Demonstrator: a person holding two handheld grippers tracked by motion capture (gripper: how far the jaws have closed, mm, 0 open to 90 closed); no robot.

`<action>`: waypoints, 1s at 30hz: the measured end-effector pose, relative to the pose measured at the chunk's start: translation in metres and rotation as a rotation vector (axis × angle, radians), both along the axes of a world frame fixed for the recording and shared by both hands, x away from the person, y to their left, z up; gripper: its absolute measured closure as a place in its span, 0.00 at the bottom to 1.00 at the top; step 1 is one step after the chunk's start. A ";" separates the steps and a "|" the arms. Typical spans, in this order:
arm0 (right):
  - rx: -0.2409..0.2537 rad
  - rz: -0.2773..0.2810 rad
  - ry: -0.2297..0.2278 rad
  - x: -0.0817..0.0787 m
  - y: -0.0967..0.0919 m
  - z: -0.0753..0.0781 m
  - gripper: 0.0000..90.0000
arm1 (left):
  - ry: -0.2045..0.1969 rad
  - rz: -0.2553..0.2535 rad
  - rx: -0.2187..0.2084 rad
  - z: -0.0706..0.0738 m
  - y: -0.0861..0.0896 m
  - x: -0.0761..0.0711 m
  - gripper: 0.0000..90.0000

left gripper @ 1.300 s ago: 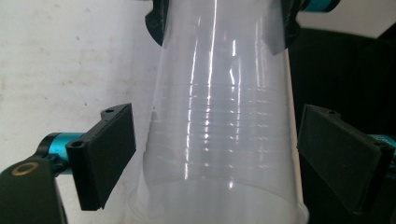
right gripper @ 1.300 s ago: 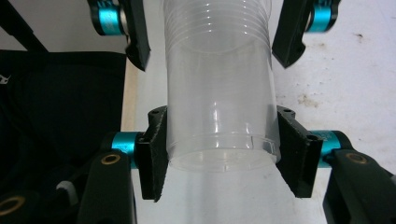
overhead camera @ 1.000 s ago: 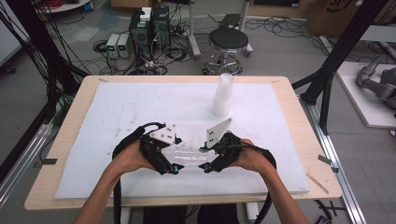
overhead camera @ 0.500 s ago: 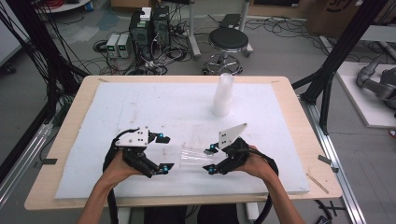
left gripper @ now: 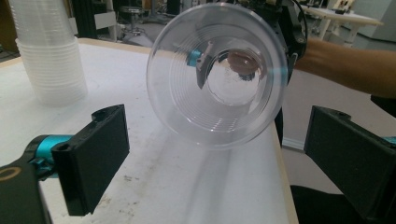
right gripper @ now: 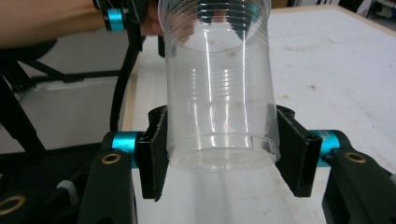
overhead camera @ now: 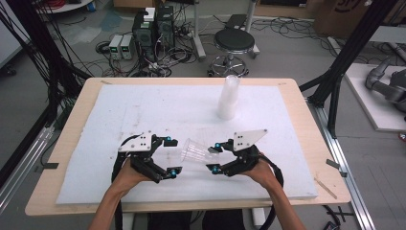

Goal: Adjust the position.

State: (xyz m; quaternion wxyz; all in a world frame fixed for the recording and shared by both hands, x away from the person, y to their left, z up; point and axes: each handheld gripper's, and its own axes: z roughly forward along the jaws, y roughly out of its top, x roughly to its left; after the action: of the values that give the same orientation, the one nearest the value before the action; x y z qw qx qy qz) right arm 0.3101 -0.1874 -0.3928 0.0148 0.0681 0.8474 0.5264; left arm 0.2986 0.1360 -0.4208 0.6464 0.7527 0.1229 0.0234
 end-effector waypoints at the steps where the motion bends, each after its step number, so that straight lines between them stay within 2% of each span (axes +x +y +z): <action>1: 0.016 0.001 -0.003 0.000 0.000 0.000 0.48 | 0.001 -0.001 -0.002 0.000 0.000 0.000 0.07; 6: 0.061 0.014 -0.015 -0.001 0.000 0.002 0.48 | 0.004 -0.010 -0.039 0.001 -0.004 0.001 0.08; 13: 0.109 0.021 -0.022 -0.002 0.000 0.003 0.48 | 0.000 -0.021 -0.062 0.001 -0.010 0.002 0.07; 19: 0.118 0.025 -0.023 -0.001 0.001 0.002 0.48 | 0.001 -0.032 -0.087 0.003 -0.016 0.004 0.07; 30: 0.126 0.034 -0.025 -0.001 0.002 0.002 0.48 | -0.015 -0.075 -0.089 0.016 -0.038 0.010 0.08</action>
State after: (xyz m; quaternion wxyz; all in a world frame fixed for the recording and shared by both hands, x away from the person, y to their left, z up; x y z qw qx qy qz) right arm 0.3088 -0.1849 -0.3910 0.0121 0.0477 0.8134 0.5796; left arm 0.3084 0.0985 -0.4050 0.6804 0.7272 0.0907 -0.0008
